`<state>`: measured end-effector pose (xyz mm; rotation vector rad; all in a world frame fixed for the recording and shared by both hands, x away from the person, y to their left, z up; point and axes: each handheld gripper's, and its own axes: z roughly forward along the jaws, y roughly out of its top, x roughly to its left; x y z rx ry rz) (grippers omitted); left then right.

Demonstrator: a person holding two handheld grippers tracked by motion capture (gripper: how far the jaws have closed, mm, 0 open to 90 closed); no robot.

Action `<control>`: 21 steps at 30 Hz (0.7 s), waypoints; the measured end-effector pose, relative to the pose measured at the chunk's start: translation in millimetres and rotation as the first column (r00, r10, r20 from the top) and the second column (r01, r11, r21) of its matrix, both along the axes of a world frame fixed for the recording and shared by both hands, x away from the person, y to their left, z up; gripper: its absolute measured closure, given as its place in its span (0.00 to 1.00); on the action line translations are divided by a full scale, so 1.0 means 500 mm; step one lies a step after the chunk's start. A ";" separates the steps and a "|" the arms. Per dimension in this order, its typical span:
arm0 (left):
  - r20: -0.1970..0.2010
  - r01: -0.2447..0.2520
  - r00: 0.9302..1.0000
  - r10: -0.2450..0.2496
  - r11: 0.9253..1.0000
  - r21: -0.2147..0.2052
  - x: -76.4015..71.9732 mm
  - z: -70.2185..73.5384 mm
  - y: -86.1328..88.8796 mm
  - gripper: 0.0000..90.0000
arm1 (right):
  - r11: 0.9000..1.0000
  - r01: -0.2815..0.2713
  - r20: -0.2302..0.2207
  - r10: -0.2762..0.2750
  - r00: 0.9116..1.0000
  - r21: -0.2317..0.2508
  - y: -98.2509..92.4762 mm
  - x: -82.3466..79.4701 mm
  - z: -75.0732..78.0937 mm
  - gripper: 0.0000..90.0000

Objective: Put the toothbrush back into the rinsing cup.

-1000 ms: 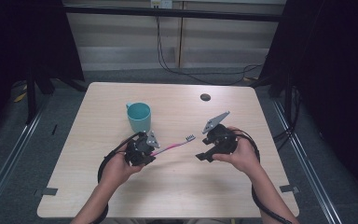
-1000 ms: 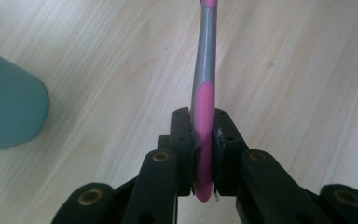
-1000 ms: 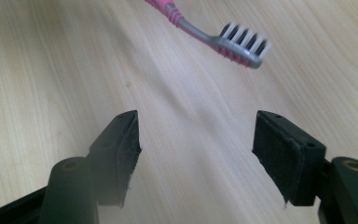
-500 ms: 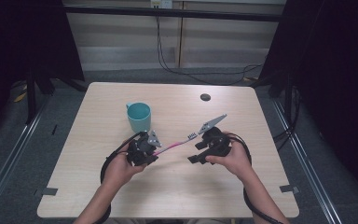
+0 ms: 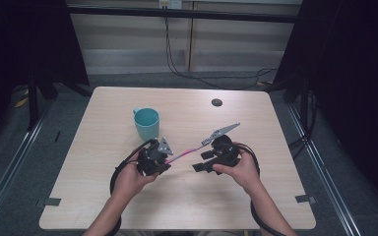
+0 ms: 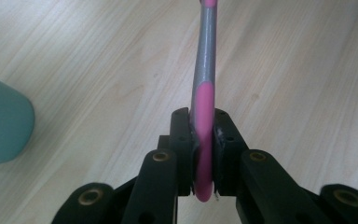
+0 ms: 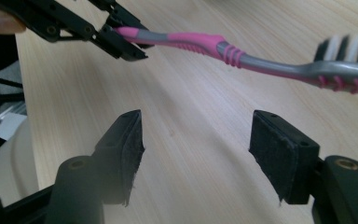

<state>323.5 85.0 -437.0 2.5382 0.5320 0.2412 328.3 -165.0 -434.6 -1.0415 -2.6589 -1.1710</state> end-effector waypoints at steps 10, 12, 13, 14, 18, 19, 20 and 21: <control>-0.002 -0.017 1.000 0.017 0.999 -0.030 -0.001 -0.001 -0.007 0.90 | 0.998 0.028 -0.027 -0.027 0.999 0.057 0.006 -0.002 -0.014 0.41; -0.005 -0.023 1.000 0.023 0.999 -0.035 -0.002 -0.001 -0.009 0.90 | 0.998 0.033 -0.025 -0.032 0.999 0.060 0.008 -0.001 -0.015 0.41; -0.006 -0.020 1.000 0.020 0.999 -0.032 -0.001 -0.001 -0.010 0.90 | 0.997 0.035 -0.025 -0.034 0.999 0.062 0.009 -0.001 -0.016 0.41; -0.008 -0.017 1.000 0.017 0.999 -0.034 -0.001 -0.002 -0.011 0.90 | 0.997 0.040 -0.024 -0.038 0.999 0.064 0.009 -0.001 -0.016 0.41; -0.013 -0.022 1.000 0.021 0.999 -0.043 -0.003 -0.006 -0.015 0.90 | 0.995 0.059 -0.020 -0.057 0.998 0.077 0.010 0.000 -0.016 0.43; -0.017 -0.027 1.000 0.026 0.998 -0.048 -0.003 -0.007 -0.015 0.90 | 0.995 0.066 -0.021 -0.065 0.998 0.076 0.010 0.000 -0.016 0.43; -0.015 -0.027 1.000 0.027 0.998 -0.048 -0.002 -0.008 -0.016 0.90 | 0.994 0.072 -0.025 -0.070 0.997 0.086 0.011 0.001 -0.016 0.43; -0.019 -0.029 0.999 0.028 0.998 -0.050 -0.002 -0.009 -0.017 0.90 | 0.993 0.076 -0.027 -0.074 0.997 0.095 0.010 0.002 -0.016 0.43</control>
